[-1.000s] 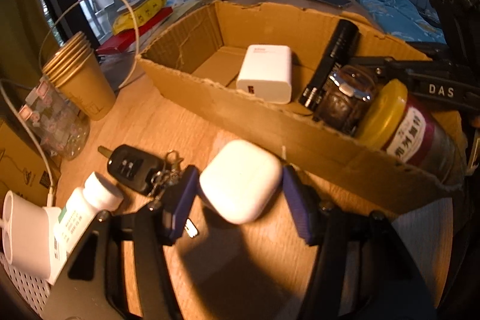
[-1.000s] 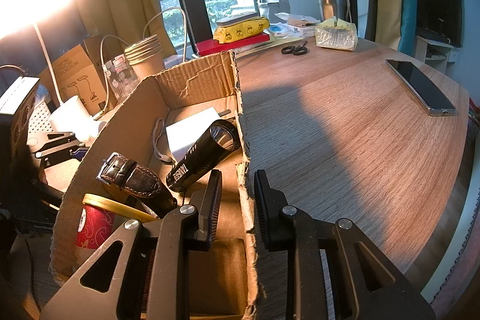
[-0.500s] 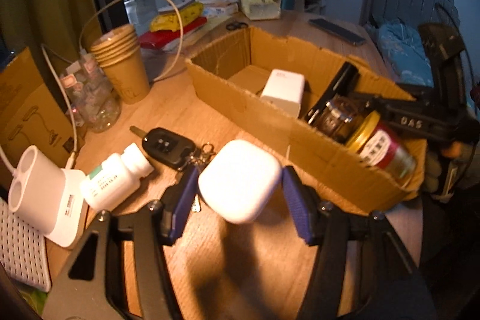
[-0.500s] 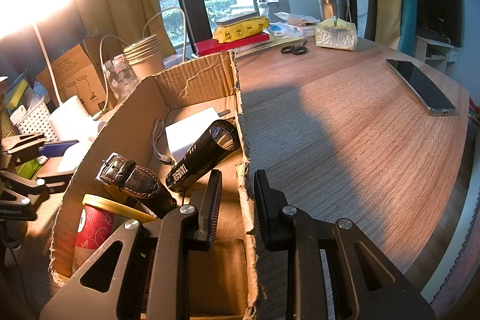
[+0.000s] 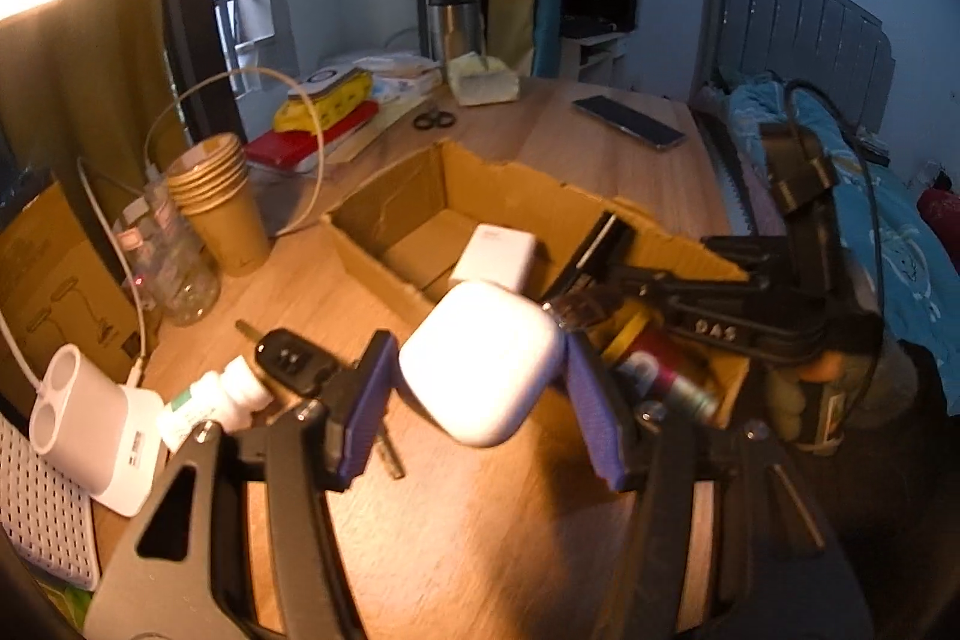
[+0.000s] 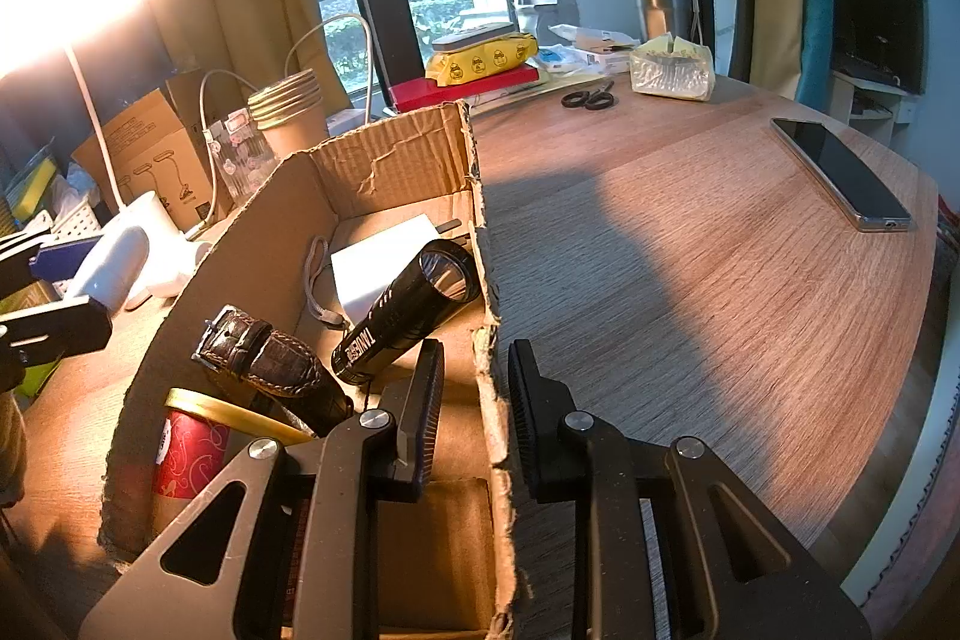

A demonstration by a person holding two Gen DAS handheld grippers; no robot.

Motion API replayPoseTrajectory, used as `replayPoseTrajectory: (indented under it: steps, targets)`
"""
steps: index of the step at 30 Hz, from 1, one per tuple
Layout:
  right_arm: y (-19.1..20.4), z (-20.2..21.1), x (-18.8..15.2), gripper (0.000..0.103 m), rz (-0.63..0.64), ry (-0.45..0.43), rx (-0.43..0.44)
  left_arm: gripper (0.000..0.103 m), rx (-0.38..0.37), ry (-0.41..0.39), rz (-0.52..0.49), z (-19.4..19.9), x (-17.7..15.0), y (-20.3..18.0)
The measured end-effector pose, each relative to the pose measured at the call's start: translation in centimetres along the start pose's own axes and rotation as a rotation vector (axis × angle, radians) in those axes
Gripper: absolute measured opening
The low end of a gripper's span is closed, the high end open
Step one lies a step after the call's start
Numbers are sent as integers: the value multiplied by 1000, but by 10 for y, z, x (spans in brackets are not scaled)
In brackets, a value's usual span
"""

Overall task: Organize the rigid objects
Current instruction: 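Close the left gripper on the earbuds case and lift it toward the box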

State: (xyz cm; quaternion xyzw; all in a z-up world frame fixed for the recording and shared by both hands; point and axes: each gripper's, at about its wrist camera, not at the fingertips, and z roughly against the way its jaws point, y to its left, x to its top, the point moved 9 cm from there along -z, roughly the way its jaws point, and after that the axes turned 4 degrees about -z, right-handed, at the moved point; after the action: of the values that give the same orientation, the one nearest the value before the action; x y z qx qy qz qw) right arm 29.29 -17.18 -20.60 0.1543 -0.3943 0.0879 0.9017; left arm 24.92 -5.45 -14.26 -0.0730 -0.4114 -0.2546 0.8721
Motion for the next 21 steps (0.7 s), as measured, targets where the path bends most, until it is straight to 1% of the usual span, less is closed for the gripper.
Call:
replayPoseTrajectory:
  steps: [2, 4, 8, 21]
  targets:
    - [-1, 0, 0, 24, 0, 0, 0, 58, 18, -14, -21, 1, 4, -5]
    - [-1, 0, 0, 24, 0, 0, -1, 58, 11, -31, -16, 2, 9, -9]
    - [-1, 0, 0, 24, 0, 0, -1, 58, 19, -63, -3, 2, 19, -11]
    - [0, 0, 0, 23, -1, -1, 0, 58, 1, -34, 19, -36, 29, -24]
